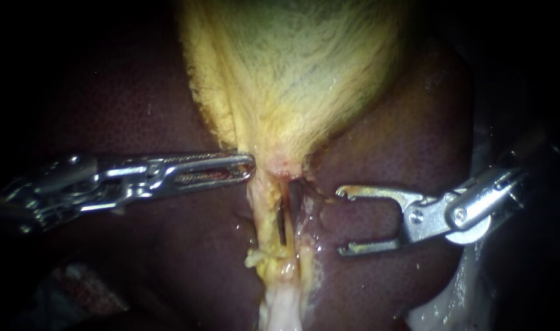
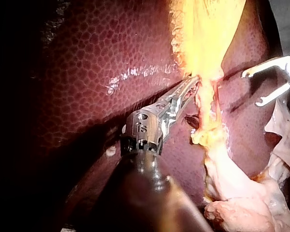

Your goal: Going back first clip left tube

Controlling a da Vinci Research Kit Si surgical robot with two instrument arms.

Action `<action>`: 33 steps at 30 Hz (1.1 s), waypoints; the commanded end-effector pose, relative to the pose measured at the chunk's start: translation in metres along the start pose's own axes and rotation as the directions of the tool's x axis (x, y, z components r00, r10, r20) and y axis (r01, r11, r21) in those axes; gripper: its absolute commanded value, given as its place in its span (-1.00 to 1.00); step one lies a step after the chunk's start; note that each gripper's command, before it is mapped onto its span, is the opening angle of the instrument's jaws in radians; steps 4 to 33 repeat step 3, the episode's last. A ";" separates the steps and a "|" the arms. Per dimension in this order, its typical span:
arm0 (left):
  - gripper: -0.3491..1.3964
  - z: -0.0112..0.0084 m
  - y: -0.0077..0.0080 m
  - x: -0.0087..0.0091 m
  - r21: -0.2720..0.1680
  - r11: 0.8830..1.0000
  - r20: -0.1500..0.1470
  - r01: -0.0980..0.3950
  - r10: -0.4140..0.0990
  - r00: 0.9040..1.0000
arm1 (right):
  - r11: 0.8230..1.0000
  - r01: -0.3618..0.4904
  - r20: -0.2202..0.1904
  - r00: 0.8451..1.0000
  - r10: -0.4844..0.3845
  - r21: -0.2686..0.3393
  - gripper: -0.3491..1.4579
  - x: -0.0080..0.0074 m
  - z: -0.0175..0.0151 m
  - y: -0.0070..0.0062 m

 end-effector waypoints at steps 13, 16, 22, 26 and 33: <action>-0.58 0.0001 0.0001 0.0000 0.000 1.000 0.000 0.000 0.000 1.000 | 1.000 0.005 0.000 1.000 -0.005 0.001 0.05 0.0000 -0.0003 0.0000; -0.58 0.0001 0.0001 0.0000 0.000 1.000 0.000 0.000 0.000 1.000 | 1.000 0.005 0.000 1.000 -0.005 0.001 0.05 0.0000 -0.0003 0.0000; -0.58 0.0001 0.0001 0.0000 0.000 1.000 0.000 0.000 0.000 1.000 | 1.000 0.005 0.000 1.000 -0.005 0.001 0.05 0.0000 -0.0003 0.0000; -0.58 0.0001 0.0001 0.0000 0.000 1.000 0.000 0.000 0.000 1.000 | 1.000 0.005 0.000 1.000 -0.005 0.001 0.05 0.0000 -0.0003 0.0000; -0.58 0.0001 0.0001 0.0000 0.000 1.000 0.000 0.000 0.000 1.000 | 1.000 0.005 0.000 1.000 -0.005 0.001 0.05 0.0000 -0.0003 0.0000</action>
